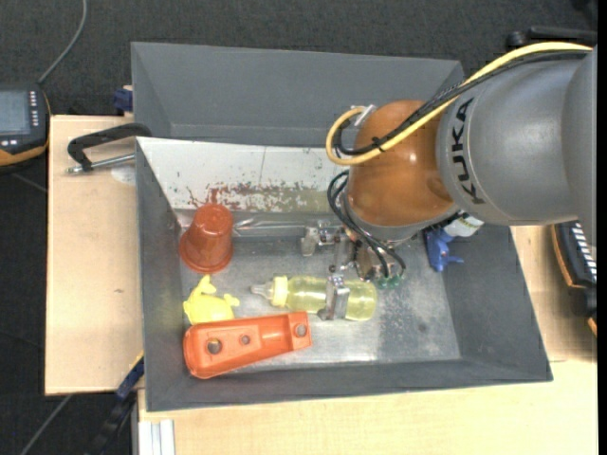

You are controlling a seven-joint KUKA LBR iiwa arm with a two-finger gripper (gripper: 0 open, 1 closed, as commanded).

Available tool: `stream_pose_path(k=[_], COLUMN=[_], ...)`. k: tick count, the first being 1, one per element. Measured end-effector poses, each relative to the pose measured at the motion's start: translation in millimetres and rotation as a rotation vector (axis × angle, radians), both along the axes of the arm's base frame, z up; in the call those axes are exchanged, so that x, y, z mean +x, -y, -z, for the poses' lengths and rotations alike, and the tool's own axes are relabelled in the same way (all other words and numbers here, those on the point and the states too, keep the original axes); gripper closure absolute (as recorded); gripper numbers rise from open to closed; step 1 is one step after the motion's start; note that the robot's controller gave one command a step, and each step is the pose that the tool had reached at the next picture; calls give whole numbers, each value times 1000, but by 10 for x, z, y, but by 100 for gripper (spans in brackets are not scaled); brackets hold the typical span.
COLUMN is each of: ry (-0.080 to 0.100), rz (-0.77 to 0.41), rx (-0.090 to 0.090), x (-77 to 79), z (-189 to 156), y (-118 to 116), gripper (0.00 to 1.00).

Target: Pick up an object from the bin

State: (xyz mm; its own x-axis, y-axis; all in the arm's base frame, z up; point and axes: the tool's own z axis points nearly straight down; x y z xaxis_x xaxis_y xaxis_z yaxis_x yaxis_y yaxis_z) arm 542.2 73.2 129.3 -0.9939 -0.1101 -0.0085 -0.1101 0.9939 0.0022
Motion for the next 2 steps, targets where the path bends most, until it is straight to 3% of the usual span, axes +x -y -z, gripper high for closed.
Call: stream_pose_path(k=[1,2], ry=[-7,-7], rz=[-214,-213], rx=[-1,-1], x=[-115,-115], z=[589,589], y=[409,409], gripper=[100,100])
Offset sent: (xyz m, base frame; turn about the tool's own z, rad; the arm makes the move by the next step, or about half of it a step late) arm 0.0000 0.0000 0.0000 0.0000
